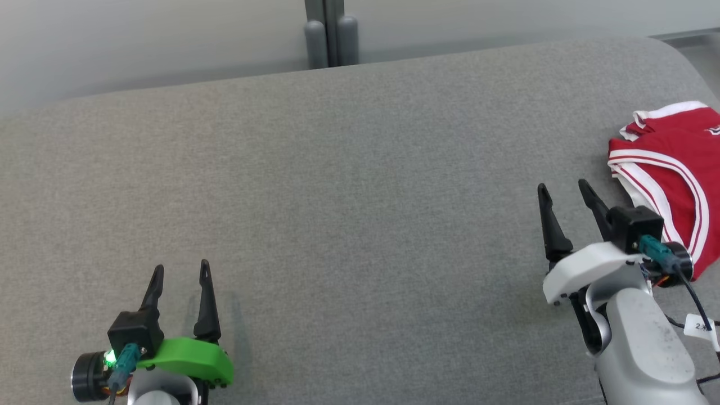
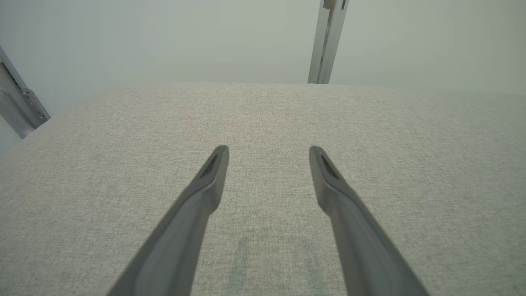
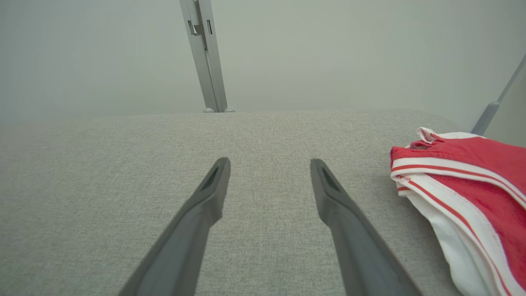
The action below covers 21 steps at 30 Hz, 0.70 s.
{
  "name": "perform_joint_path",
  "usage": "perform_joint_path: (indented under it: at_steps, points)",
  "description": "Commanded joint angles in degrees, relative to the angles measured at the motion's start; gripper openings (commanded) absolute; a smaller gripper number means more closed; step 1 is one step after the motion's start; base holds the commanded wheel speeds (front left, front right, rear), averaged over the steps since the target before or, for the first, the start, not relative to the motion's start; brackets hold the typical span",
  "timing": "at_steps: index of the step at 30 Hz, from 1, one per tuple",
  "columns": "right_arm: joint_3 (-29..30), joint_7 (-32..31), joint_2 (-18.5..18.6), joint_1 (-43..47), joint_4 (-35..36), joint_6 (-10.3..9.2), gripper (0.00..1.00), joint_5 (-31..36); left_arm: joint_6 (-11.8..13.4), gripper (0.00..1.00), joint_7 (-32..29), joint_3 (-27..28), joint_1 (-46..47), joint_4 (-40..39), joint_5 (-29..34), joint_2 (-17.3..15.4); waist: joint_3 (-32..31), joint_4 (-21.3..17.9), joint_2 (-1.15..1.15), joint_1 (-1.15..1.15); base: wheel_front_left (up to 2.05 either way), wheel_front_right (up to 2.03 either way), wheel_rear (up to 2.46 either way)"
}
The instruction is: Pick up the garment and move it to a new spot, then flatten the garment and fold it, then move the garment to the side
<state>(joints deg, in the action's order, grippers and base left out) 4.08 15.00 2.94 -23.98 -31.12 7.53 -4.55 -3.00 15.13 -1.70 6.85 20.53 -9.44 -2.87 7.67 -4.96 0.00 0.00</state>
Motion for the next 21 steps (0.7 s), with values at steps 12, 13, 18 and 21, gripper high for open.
perform_joint_path:
  at_steps: [12, 13, 18, 21]
  points:
    - [0.35, 0.22, 0.12, 11.19, 3.28, -0.1, 1.0, -4.8, -0.89, 1.0, -0.02, 2.09, -7.33, -0.62, -2.84, -0.14, -7.62, 3.69, 0.0, 0.0, 0.0, 0.0, 0.0]
    - [0.38, 0.22, 0.11, 11.53, 3.51, -0.1, 1.0, -4.67, -0.99, 1.0, -0.02, 2.17, -7.57, -0.72, -2.86, -0.14, -7.77, 3.69, 0.0, 0.0, 0.0, 0.0, 0.0]
    - [0.49, -0.15, -0.38, 12.17, 2.52, 0.0, 0.0, -4.64, -1.11, 0.0, -0.11, 1.98, -7.67, 0.07, -3.24, 0.18, -7.9, 3.52, 0.0, 0.0, 0.0, 0.0, 0.0]
    - [0.76, -0.67, -0.65, 12.89, 1.51, 0.0, 0.0, -5.56, -1.15, 0.0, -0.53, 2.13, -7.51, 1.2, -4.21, 0.35, -7.92, 3.55, 0.0, 0.0, 0.0, 0.0, 0.0]
